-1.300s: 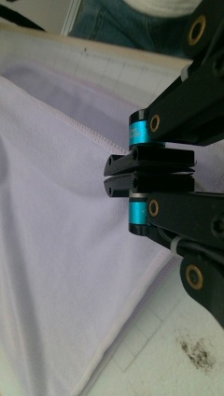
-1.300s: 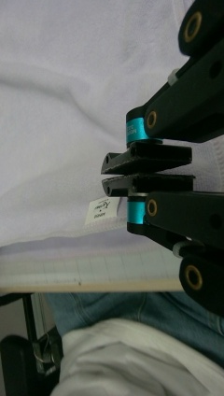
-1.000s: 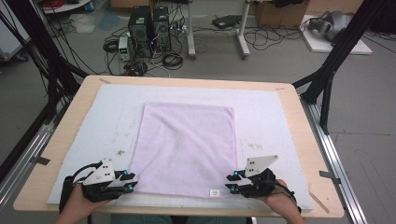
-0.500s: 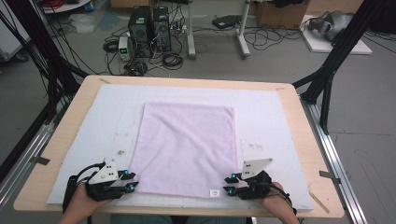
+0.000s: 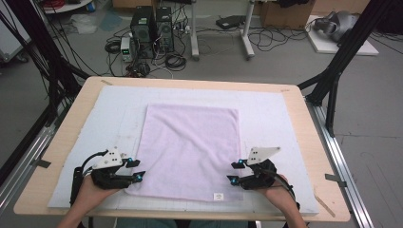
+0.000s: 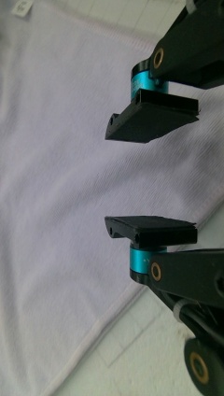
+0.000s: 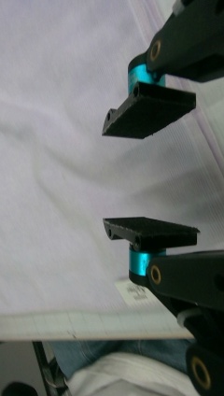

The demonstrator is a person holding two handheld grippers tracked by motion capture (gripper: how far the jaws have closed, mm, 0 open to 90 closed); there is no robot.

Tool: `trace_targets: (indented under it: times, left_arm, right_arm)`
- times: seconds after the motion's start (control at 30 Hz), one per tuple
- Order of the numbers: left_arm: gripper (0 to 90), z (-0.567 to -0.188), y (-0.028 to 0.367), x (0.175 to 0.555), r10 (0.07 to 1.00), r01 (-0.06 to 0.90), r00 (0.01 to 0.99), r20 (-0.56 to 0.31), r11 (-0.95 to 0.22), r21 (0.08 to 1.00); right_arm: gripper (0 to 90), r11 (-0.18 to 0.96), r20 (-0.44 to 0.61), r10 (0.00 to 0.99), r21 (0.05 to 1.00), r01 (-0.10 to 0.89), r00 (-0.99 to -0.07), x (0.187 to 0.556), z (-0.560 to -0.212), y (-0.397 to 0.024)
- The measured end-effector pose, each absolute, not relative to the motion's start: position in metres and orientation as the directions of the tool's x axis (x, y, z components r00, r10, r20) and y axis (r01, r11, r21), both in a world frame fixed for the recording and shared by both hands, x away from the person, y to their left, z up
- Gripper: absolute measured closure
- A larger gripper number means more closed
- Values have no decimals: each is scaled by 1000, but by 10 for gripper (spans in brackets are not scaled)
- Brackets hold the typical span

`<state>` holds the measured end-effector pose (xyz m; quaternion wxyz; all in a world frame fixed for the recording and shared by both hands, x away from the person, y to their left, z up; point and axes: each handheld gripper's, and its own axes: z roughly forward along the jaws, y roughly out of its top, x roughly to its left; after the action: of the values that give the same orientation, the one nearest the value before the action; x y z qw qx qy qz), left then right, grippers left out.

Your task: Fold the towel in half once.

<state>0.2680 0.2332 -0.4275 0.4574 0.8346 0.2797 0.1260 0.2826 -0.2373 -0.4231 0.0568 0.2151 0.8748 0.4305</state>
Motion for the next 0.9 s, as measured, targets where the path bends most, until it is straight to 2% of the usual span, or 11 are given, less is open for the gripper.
trace_targets:
  times: [0.2, 0.27, 0.47, 0.9]
  left_arm:
    - [458, -420, 236, 287, 637, 369, 770, -29, -409, 835]
    - [425, -419, 236, 293, 656, 381, 754, -24, -407, 830]
    - [401, -414, 235, 302, 684, 388, 729, -42, -362, 848]
    - [372, -395, 234, 313, 698, 375, 715, -35, -341, 862]
  right_arm:
    - [333, 498, 85, 493, 789, 361, -866, 304, -414, -240]
    - [308, 486, 86, 506, 794, 366, -858, 311, -411, -241]
    - [257, 448, 86, 543, 811, 375, -835, 329, -406, -241]
    - [252, 446, 84, 545, 813, 374, -834, 346, -396, -240]
